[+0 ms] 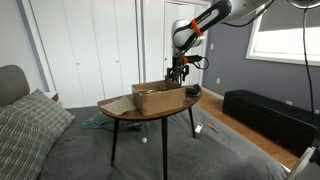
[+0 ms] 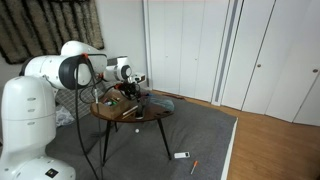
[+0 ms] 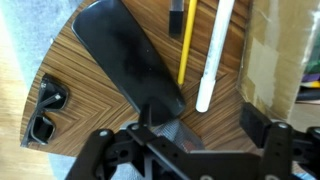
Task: Take a pencil out of the box
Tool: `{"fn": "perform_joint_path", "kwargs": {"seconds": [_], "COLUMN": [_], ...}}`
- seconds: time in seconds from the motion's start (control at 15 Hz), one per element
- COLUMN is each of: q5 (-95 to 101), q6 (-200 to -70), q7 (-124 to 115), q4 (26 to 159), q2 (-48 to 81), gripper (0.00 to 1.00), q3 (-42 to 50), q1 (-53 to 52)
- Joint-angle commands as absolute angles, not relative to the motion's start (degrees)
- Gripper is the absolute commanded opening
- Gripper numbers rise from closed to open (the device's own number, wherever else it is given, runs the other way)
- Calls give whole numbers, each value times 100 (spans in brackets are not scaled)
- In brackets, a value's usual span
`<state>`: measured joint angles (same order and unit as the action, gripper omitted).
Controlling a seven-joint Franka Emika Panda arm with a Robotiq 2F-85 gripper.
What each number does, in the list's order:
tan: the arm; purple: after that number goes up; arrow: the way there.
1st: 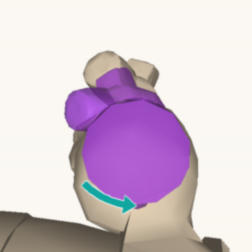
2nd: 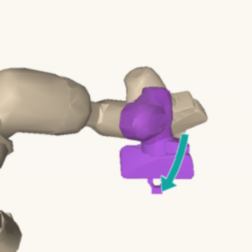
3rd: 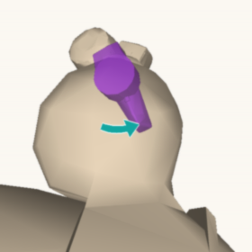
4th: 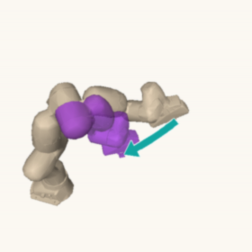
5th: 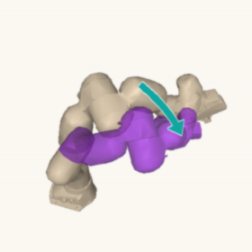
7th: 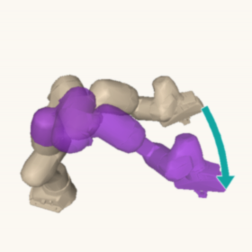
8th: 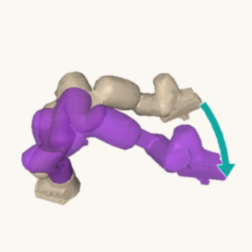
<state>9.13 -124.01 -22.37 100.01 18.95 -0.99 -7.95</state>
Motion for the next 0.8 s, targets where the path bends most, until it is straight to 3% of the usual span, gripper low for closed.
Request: {"fn": "perform_joint_path", "kwargs": {"seconds": [0.0, 0.73], "q5": [929, 130], "q6": [-11905, -9813], "q7": [-1958, 364], "q4": [9969, 9853], "q2": [1475, 152], "gripper": [100, 100], "q3": [-85, -289], "q1": [-784, -556]}}
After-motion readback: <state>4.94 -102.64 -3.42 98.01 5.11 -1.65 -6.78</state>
